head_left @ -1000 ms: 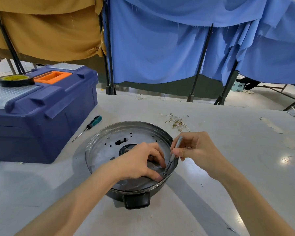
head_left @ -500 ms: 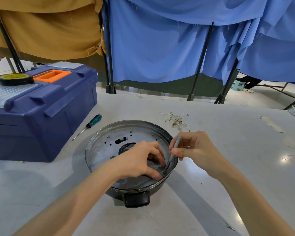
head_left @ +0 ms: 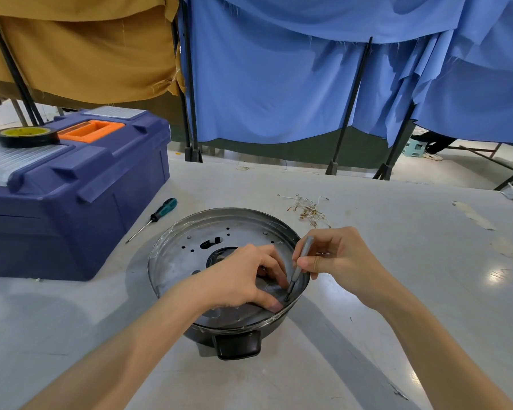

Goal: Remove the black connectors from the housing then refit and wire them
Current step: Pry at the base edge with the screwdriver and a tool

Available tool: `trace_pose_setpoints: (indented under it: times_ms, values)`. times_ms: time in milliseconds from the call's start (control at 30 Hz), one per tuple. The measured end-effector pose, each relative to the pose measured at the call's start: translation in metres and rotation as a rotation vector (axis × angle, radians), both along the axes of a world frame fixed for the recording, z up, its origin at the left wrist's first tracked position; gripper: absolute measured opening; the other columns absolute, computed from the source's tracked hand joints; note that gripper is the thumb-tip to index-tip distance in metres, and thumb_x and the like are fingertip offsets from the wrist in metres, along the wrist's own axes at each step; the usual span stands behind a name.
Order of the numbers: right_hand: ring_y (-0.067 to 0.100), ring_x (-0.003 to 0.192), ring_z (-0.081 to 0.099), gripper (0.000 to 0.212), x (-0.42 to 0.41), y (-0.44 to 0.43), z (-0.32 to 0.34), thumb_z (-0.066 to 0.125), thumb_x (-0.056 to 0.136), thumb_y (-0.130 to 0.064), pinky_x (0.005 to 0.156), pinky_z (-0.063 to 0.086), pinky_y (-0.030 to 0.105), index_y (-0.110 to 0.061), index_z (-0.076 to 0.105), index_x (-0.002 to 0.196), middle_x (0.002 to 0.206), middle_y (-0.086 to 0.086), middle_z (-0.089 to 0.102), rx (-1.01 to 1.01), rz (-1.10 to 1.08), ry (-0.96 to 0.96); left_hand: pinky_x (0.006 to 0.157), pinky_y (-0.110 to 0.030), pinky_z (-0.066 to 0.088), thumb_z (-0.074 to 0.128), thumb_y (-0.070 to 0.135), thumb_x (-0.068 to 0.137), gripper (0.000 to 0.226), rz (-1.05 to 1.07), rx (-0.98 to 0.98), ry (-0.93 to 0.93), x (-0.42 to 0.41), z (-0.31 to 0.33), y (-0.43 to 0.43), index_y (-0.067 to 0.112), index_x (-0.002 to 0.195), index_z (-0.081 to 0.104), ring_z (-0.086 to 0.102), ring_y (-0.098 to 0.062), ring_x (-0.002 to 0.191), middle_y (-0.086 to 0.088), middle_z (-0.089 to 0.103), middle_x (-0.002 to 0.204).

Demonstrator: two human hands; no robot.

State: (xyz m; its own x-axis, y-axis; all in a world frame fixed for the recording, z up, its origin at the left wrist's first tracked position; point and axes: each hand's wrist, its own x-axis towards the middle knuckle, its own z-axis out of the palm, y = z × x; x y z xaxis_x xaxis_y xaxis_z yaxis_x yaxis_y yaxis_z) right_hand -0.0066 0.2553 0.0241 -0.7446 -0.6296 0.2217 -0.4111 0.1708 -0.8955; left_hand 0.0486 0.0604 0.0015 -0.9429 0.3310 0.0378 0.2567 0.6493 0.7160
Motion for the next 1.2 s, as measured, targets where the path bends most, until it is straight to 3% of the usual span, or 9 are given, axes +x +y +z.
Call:
trace_pose_setpoints:
  times_ms: [300,500,600,767,833,933,1033,1100,1200]
  values:
    - [0.012,0.063,0.061,0.007,0.005,0.001,0.002,0.073,0.078,0.005,0.060,0.051,0.024,-0.001,0.070,0.075,0.071,0.002,0.068,0.032,0.028,0.081,0.075,-0.005,0.038,0.085,0.021,0.067,0.026,0.013,-0.003,0.002,0.000,-0.001,0.000,0.031,0.085,0.070,0.053,0.006,0.086,0.016,0.056,0.104]
    - [0.016,0.060,0.057,0.020,0.013,-0.001,0.002,0.079,0.077,-0.014,0.059,0.046,0.027,-0.021,0.066,0.064,0.067,0.005,0.068,0.088,-0.014,0.268,0.073,-0.004,0.037,0.085,0.021,0.068,0.027,0.034,-0.002,-0.003,0.001,0.001,0.000,0.032,0.085,0.068,0.054,0.007,0.083,0.017,0.058,0.100]
    - [0.018,0.058,0.052,0.021,0.015,-0.002,-0.002,0.081,0.074,-0.021,0.056,0.042,0.031,-0.016,0.063,0.063,0.061,0.003,0.064,0.119,-0.089,0.321,0.079,-0.009,0.044,0.082,0.018,0.073,0.023,0.045,0.051,-0.023,0.001,0.002,-0.001,0.031,0.086,0.068,0.061,0.004,0.084,0.014,0.064,0.093]
    - [0.005,0.049,0.037,0.038,0.020,-0.011,-0.007,0.079,0.073,-0.023,0.049,0.030,0.016,-0.018,0.046,0.055,0.048,-0.011,0.045,0.133,-0.212,0.353,0.088,-0.034,0.053,0.080,0.024,0.076,0.016,0.066,0.113,-0.055,0.004,0.004,0.000,0.028,0.086,0.067,0.067,-0.009,0.087,0.003,0.072,0.090]
    - [0.007,0.048,0.036,0.041,0.022,-0.016,-0.009,0.075,0.077,-0.024,0.048,0.030,0.016,-0.021,0.041,0.055,0.047,-0.011,0.042,0.151,-0.249,0.372,0.083,-0.031,0.054,0.080,0.026,0.075,0.014,0.050,0.156,-0.049,0.005,0.006,0.003,0.026,0.084,0.069,0.067,-0.010,0.083,0.003,0.072,0.084]
    - [0.008,0.048,0.036,0.040,0.024,-0.020,-0.013,0.072,0.080,-0.024,0.048,0.029,0.018,-0.020,0.040,0.055,0.047,-0.010,0.040,0.140,-0.278,0.385,0.061,-0.011,0.044,0.081,0.024,0.076,0.014,0.073,0.233,-0.005,0.006,0.006,0.010,0.032,0.073,0.069,0.058,0.002,0.061,0.016,0.067,0.065]
    - [0.009,0.049,0.035,0.043,0.025,-0.019,-0.016,0.076,0.080,-0.030,0.049,0.027,0.019,-0.018,0.042,0.056,0.049,-0.009,0.039,0.129,-0.267,0.361,0.057,-0.019,0.039,0.078,0.023,0.078,0.025,0.116,0.244,0.058,0.005,0.003,0.013,0.038,0.062,0.065,0.045,-0.005,0.055,0.015,0.060,0.058]
    - [0.007,0.050,0.040,0.038,0.023,-0.016,-0.014,0.079,0.073,-0.042,0.050,0.031,0.018,-0.019,0.052,0.062,0.051,-0.010,0.046,0.144,-0.261,0.335,0.057,-0.025,0.037,0.075,0.021,0.081,0.027,0.107,0.222,0.071,0.004,0.003,0.013,0.032,0.059,0.062,0.041,-0.006,0.055,0.010,0.052,0.056]
    - [0.005,0.058,0.053,0.034,0.021,-0.011,-0.003,0.076,0.071,-0.050,0.057,0.039,0.013,-0.032,0.068,0.099,0.069,-0.011,0.061,0.119,-0.220,0.297,0.067,-0.037,0.048,0.072,0.018,0.084,0.022,0.099,0.197,0.067,0.003,0.004,0.014,0.033,0.068,0.069,0.054,-0.016,0.064,-0.001,0.064,0.068]
